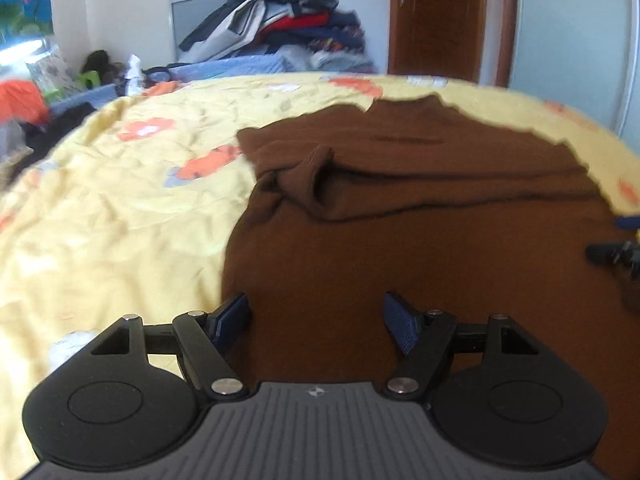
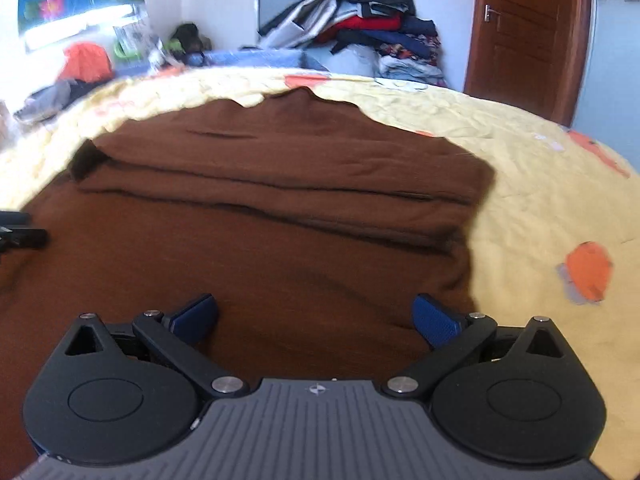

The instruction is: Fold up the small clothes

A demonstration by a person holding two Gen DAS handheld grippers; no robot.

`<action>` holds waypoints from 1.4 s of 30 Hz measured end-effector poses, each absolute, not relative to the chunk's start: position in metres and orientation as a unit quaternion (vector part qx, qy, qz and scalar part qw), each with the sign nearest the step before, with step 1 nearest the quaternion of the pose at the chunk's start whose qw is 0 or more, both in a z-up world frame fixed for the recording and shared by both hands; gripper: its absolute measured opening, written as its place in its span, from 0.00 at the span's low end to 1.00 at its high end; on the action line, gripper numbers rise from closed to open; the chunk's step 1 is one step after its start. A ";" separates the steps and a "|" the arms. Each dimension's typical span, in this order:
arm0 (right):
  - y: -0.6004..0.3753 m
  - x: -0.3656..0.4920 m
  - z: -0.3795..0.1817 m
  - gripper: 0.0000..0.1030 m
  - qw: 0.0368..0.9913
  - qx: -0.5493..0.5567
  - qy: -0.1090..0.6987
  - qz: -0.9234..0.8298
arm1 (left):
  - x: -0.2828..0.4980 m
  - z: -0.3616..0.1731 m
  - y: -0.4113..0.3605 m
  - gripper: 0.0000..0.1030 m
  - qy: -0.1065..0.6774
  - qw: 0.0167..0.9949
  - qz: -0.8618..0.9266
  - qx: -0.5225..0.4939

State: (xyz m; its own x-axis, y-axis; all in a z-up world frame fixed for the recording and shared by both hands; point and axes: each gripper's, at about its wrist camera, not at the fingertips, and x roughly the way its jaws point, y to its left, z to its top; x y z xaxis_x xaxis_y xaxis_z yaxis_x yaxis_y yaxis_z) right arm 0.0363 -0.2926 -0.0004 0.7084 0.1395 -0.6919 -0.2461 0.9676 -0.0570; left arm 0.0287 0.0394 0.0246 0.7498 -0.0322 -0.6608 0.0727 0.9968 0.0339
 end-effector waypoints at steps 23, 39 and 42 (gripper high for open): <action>-0.441 -0.112 0.011 0.98 0.806 0.356 0.431 0.195 | -0.100 0.008 0.135 0.79 0.371 0.841 -0.119 -0.375; -0.461 -0.115 0.005 0.06 0.807 0.302 0.473 0.183 | -0.106 0.008 0.144 0.03 0.422 0.852 -0.070 -0.301; -0.459 -0.116 -0.001 0.18 0.799 0.326 0.469 0.187 | -0.107 0.007 0.151 0.06 0.428 0.835 -0.084 -0.336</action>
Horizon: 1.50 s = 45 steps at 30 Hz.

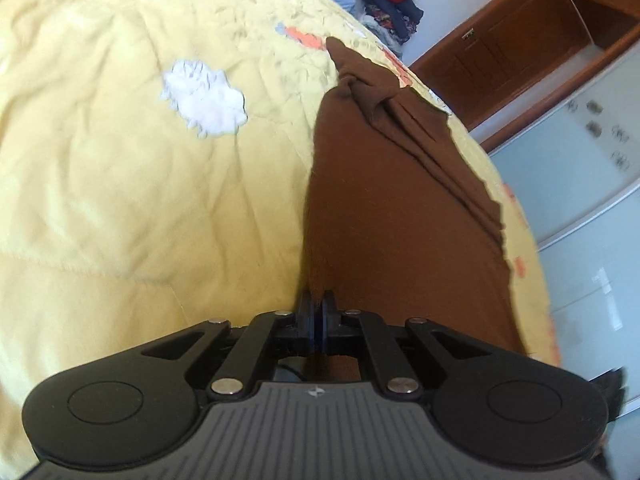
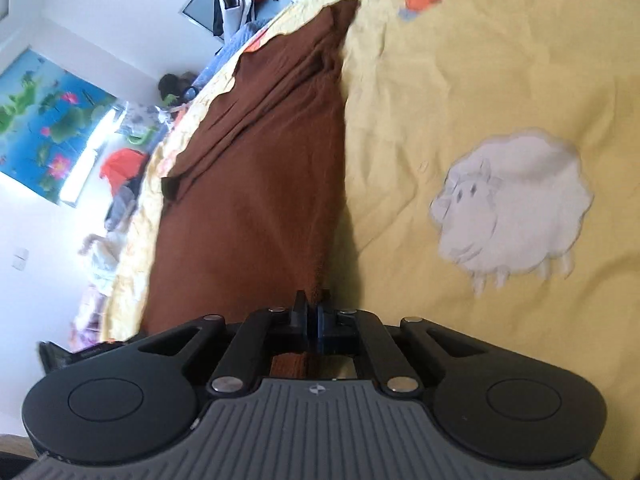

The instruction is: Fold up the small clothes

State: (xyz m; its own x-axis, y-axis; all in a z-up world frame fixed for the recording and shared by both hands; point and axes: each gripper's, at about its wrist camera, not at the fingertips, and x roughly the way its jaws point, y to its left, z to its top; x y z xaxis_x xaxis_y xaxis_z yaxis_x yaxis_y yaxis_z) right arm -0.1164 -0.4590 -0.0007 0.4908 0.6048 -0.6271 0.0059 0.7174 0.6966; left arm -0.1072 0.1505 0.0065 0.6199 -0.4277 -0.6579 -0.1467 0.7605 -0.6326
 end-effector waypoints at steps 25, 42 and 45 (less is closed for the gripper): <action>-0.444 -0.137 0.009 0.49 0.791 0.305 0.485 0.217 | -0.122 0.039 0.127 0.07 0.437 0.863 -0.124 -0.222; -0.332 0.150 0.028 0.72 0.934 0.039 0.346 0.087 | 0.147 0.039 -0.018 0.70 0.287 0.954 -0.036 0.085; -0.328 0.161 0.004 0.76 0.930 -0.011 0.358 0.082 | 0.165 0.013 0.004 0.69 0.318 0.946 -0.043 0.050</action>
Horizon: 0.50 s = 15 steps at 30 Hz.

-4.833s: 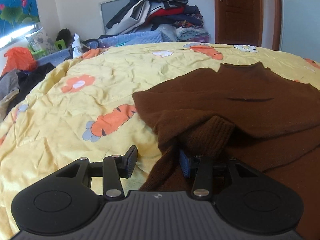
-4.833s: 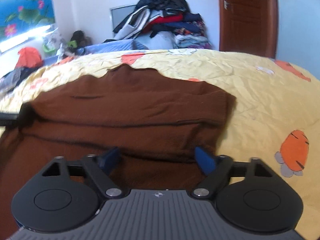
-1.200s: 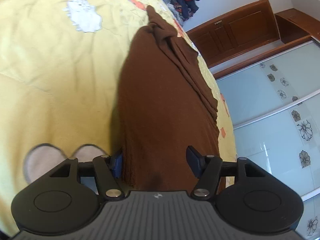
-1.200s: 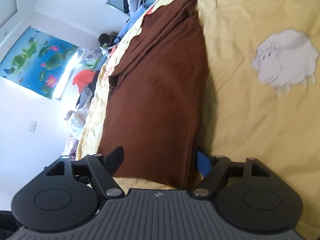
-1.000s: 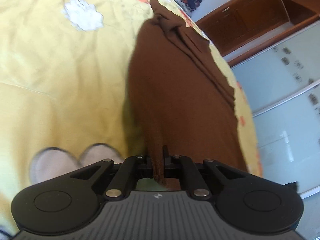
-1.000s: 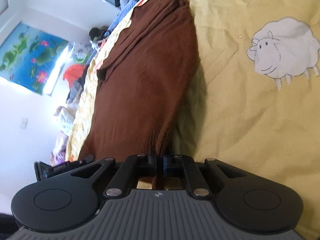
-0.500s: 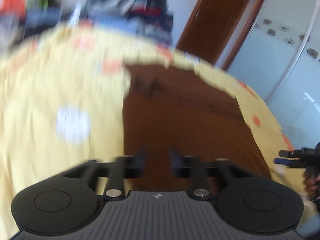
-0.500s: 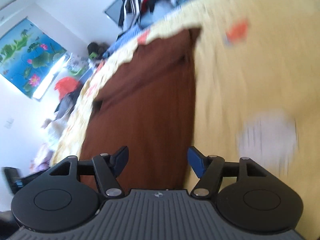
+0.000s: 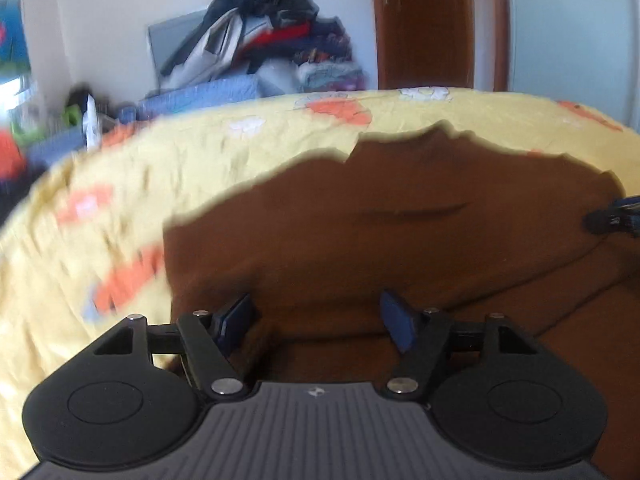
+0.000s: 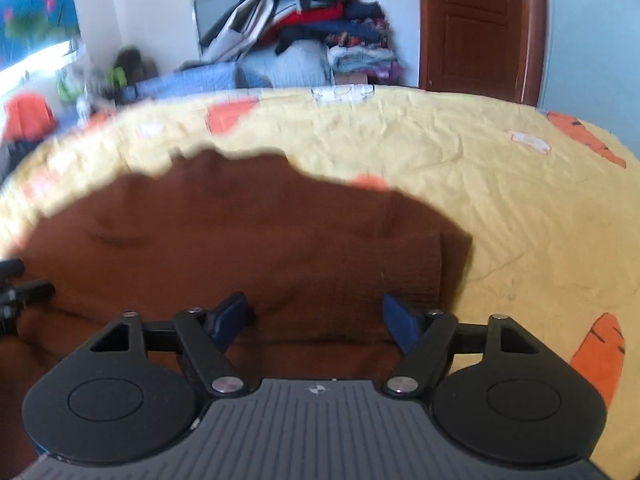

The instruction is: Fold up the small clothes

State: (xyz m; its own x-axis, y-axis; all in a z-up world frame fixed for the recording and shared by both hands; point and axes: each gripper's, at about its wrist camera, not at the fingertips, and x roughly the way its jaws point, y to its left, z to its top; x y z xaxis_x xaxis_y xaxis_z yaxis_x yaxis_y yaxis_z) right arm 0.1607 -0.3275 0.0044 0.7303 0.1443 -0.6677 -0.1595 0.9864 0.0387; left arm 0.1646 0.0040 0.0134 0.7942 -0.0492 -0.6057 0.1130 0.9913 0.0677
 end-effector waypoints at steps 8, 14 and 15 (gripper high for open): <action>-0.328 0.147 -0.005 0.80 0.938 -0.046 0.327 0.105 | 0.160 0.018 0.009 0.69 0.325 0.942 -0.039 0.071; -0.324 0.137 0.022 0.91 0.940 0.004 0.325 0.099 | 0.146 0.023 0.007 0.69 0.329 0.939 -0.049 0.087; -0.318 0.142 0.017 0.91 0.938 -0.014 0.334 0.093 | 0.148 0.016 0.010 0.71 0.331 0.938 -0.049 0.087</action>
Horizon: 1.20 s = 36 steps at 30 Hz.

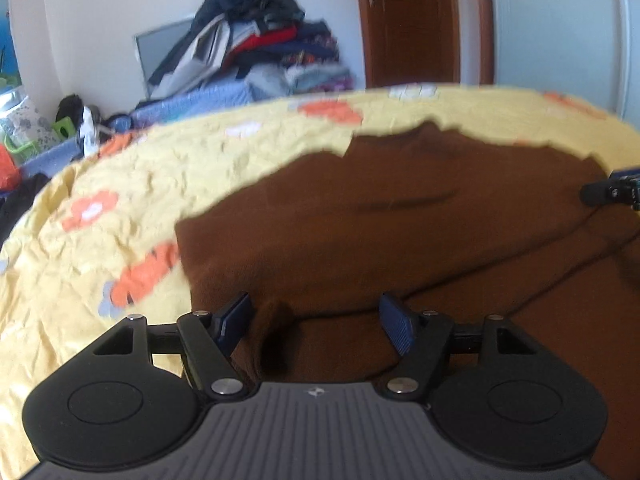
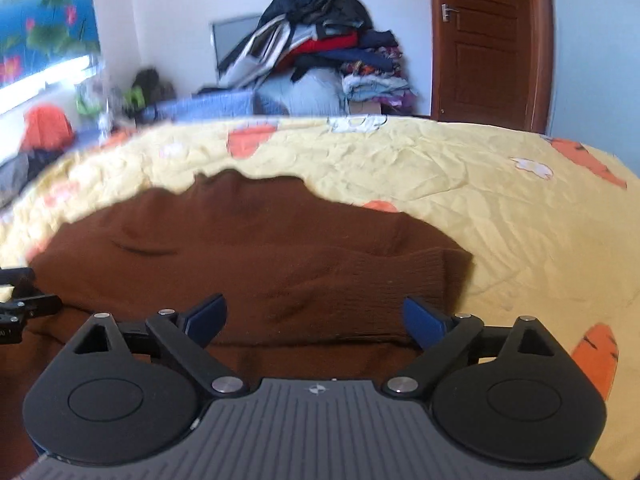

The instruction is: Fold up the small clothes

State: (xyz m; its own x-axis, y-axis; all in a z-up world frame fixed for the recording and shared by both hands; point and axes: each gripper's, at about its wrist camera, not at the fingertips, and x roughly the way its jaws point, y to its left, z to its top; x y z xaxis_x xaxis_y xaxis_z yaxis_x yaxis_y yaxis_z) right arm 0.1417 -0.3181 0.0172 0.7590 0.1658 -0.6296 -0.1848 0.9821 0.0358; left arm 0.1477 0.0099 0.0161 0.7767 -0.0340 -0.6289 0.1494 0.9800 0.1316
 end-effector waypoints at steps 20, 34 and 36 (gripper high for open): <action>-0.410 -0.049 0.012 1.00 0.916 0.133 0.370 0.080 | -0.048 0.026 0.090 0.71 0.371 0.915 -0.019 -0.156; -0.414 -0.111 0.007 1.00 0.772 0.339 0.475 0.250 | -0.087 -0.007 0.134 0.79 0.431 0.754 -0.221 -0.444; -0.406 -0.115 0.005 1.00 0.760 0.346 0.482 0.266 | -0.092 -0.007 0.135 0.78 0.430 0.754 -0.220 -0.445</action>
